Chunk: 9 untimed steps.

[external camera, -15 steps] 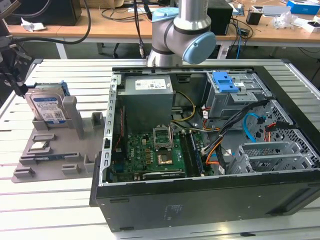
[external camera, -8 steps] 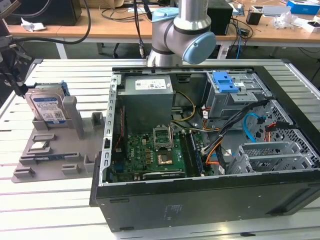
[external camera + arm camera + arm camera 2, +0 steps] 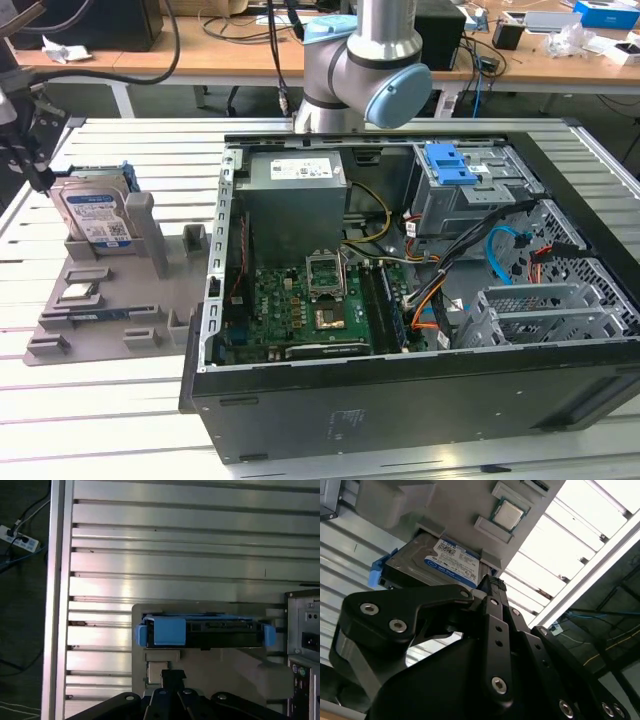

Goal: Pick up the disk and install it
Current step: 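Pick up the disk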

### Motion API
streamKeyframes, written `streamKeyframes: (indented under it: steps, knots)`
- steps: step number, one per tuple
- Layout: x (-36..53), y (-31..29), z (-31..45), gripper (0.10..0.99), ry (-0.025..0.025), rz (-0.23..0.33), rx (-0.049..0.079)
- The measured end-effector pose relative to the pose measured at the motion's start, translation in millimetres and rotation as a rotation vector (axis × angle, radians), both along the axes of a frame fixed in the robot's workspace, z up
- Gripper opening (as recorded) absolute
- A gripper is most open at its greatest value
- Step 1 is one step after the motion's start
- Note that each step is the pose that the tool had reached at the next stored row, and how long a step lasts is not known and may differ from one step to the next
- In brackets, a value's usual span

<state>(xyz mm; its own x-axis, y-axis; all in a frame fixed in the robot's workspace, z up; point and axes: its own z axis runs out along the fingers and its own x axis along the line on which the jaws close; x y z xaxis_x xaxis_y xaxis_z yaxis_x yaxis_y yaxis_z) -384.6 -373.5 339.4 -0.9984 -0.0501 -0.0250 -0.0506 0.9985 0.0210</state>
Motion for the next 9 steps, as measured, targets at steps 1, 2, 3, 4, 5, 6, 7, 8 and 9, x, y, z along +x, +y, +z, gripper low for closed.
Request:
streamKeyframes:
  steps: [1,2,3,4,5,6,7,8,9]
  knots:
    - [0.0,0.0,0.0,0.106,0.0000,0.014,0.000]
    - [0.0,0.0,0.0,0.106,0.0000,0.027,0.000]
    - [0.0,0.0,0.0,0.106,0.0000,0.051,0.000]
    - [0.0,0.0,0.0,0.106,-0.0001,0.072,0.000]
    - [0.0,0.0,0.0,0.106,0.0000,0.086,0.000]
    - [0.0,0.0,0.0,0.106,0.0000,0.109,0.000]
    - [0.0,0.0,0.0,0.106,0.0000,0.134,0.000]
    - [0.0,0.0,0.0,0.106,0.0000,0.145,0.000]
    - [0.0,0.0,0.0,0.106,-0.0001,0.153,0.000]
